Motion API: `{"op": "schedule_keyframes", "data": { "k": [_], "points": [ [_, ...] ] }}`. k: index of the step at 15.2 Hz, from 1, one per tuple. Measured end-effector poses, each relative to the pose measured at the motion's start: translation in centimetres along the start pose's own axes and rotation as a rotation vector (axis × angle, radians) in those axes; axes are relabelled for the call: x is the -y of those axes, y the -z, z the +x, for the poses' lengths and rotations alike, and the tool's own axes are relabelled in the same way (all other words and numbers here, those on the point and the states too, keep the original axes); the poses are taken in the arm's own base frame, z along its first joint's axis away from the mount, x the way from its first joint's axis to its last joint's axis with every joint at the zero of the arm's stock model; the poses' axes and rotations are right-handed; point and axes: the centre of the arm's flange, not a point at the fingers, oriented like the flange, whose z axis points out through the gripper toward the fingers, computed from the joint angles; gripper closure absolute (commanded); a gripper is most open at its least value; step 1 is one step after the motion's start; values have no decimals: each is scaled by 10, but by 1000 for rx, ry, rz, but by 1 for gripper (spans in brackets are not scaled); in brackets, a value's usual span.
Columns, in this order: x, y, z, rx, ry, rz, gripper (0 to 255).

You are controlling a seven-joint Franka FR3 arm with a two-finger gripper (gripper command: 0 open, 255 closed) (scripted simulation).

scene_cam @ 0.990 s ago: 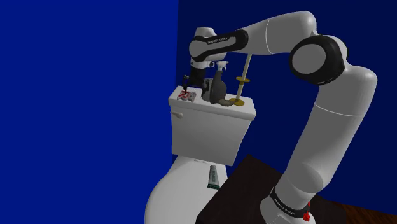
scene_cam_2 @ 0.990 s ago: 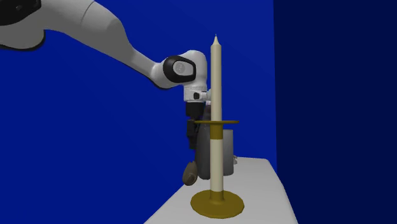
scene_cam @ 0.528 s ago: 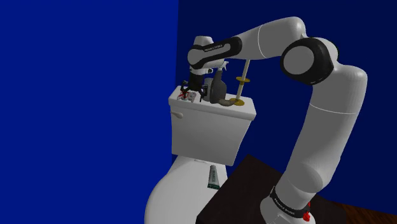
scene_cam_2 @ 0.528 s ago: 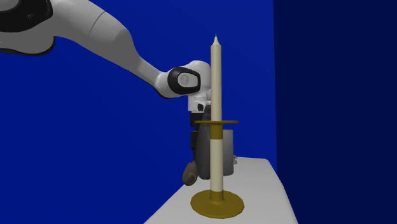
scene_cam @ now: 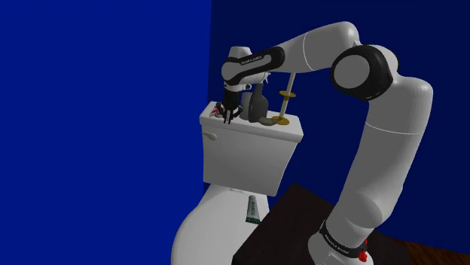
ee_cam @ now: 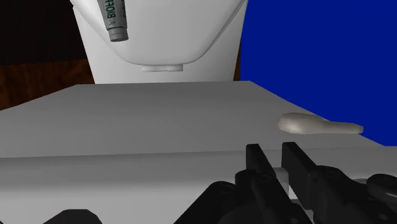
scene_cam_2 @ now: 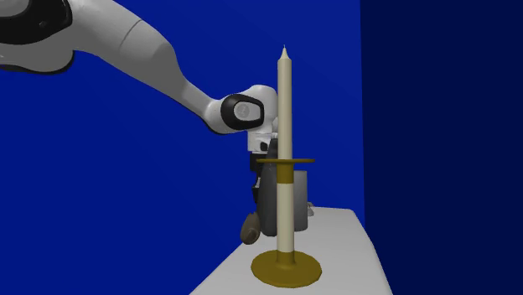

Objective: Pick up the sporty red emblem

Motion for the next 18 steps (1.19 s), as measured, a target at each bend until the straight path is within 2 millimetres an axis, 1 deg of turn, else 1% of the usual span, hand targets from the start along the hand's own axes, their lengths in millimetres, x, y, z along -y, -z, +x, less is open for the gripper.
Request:
{"op": "schedule_keyframes", "data": {
  "k": [5, 6, 9, 14, 18],
  "points": [
    [0, 0, 0, 1, 1, 0, 255],
    [0, 2, 1, 0, 0, 0, 255],
    [0, 15, 1, 0, 0, 0, 255],
    [3, 41, -2, 0, -1, 0, 255],
    [4, 62, 1, 0, 0, 0, 255]
  ]
}}
